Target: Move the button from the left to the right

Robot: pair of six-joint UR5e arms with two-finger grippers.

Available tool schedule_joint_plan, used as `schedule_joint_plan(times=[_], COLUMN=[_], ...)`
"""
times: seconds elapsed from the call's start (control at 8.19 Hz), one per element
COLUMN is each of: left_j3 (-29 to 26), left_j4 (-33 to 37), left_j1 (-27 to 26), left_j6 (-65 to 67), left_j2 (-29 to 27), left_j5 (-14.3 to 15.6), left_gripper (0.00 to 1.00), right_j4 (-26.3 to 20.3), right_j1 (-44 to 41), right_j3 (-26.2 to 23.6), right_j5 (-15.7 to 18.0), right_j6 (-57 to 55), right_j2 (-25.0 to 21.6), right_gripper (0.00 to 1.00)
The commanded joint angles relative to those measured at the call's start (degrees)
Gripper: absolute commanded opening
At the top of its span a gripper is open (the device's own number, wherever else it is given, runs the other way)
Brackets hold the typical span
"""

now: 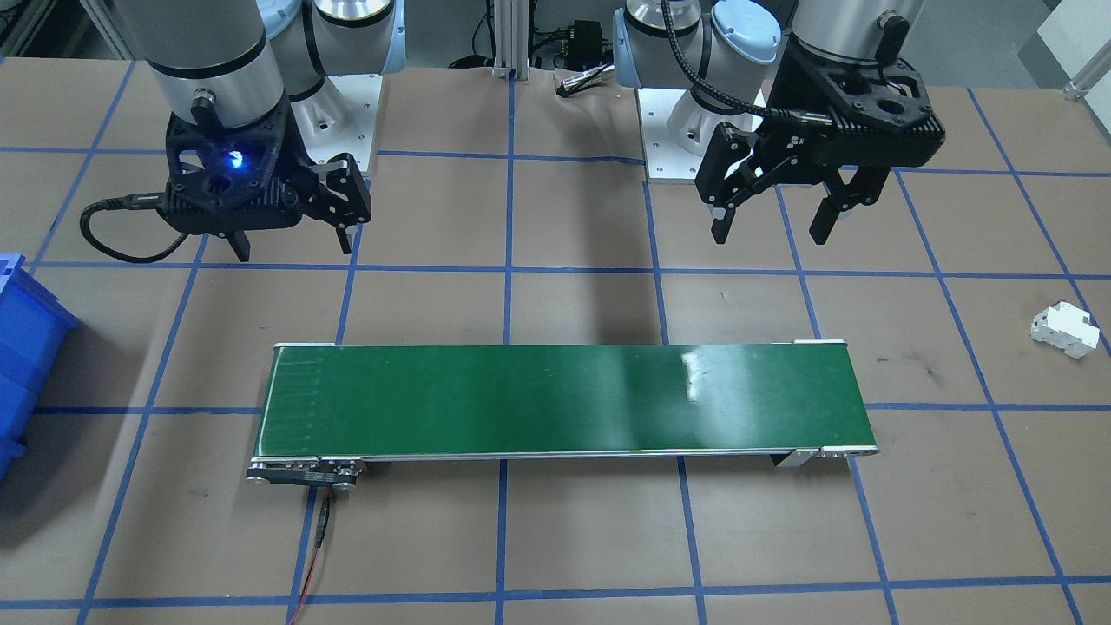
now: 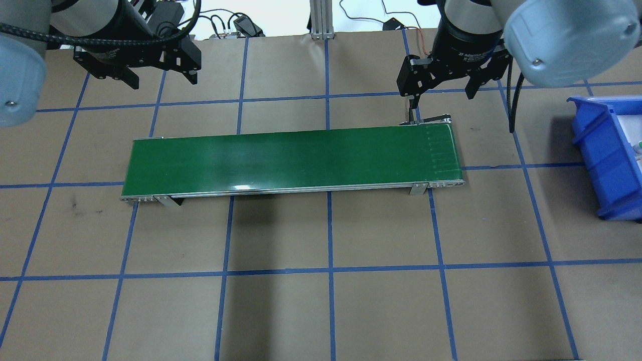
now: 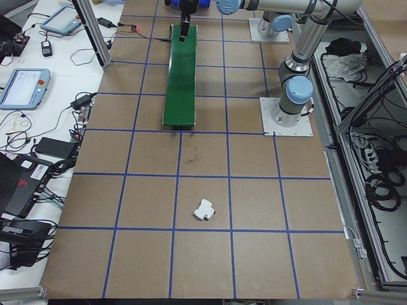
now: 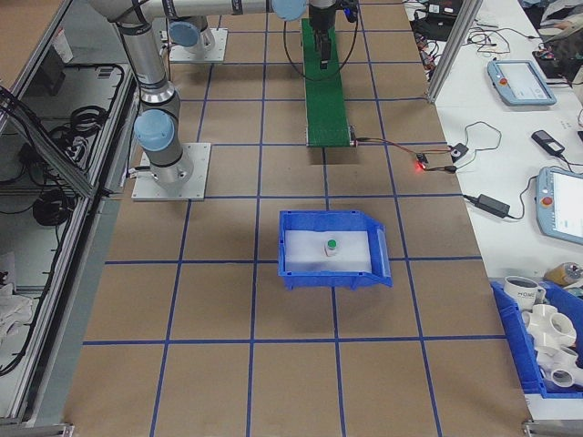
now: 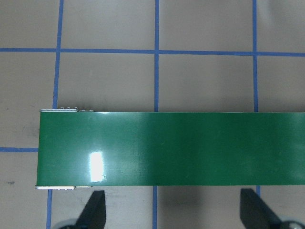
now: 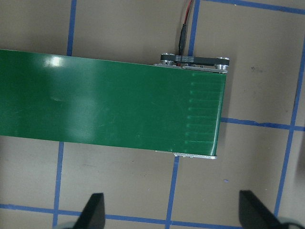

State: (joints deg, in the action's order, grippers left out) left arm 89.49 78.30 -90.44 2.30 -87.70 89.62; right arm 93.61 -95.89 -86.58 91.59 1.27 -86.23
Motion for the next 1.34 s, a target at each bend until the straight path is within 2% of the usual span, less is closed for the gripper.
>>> schedule_joint_plan(times=[0.0,1.22], left_j3=[0.24,0.24], left_j4=[0.01,0.1], left_j1=[0.0,0.0], left_j6=[-0.1,0.16], left_j2=[0.16,0.25], left_j5=[0.81,0.82], left_gripper=[1.0,1.0], right_j4=[-0.27,-0.36], right_j1=[-0.44,-0.35], right_j3=[-0.08,-0.61], right_j5=[-0.01,0.87], right_j6=[-0.13,-0.13], right_j2=[0.01,0.1], right_gripper=[1.0,1.0])
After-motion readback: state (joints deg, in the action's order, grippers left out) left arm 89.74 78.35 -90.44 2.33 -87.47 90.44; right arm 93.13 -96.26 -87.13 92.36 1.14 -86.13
